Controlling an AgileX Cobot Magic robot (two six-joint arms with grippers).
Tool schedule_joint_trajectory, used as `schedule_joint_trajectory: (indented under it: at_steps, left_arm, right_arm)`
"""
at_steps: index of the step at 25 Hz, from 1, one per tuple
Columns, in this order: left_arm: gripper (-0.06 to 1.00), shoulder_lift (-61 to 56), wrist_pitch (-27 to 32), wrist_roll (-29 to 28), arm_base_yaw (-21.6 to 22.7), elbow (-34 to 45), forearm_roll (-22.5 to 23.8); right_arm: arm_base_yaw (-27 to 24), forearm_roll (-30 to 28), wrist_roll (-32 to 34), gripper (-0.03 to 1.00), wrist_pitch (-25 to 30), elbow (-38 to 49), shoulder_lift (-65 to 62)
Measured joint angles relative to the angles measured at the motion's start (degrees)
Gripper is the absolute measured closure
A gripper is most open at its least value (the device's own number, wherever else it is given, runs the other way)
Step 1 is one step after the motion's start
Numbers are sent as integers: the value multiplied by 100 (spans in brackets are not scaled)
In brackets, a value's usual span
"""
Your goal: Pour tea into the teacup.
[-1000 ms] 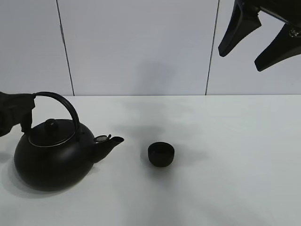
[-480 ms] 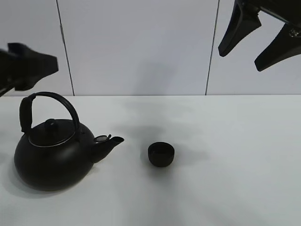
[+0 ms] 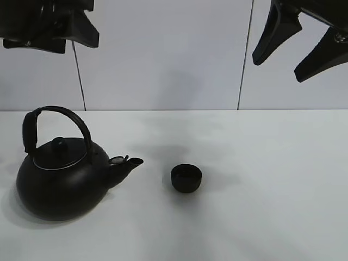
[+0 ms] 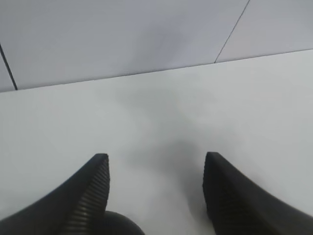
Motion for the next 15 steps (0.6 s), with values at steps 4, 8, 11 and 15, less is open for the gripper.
schedule_joint_trajectory:
  at_steps: [4,8,11,15]
  left_arm:
    - [53,433,1446,-230,83,-927,-404]
    - [50,1002,2663,-268,122,-1781,-834]
    - [44,1373,3417,-285,122,-2380,-1106]
    - [41,1560,3952,-366,122,-2982,-1243]
  right_arm:
    - [0,0,0,49,6,0,0]
    - [0,0,0,49,30,0,0]
    - [0,0,0,49,100,0,0]
    - [0,0,0,49,134,0,0]
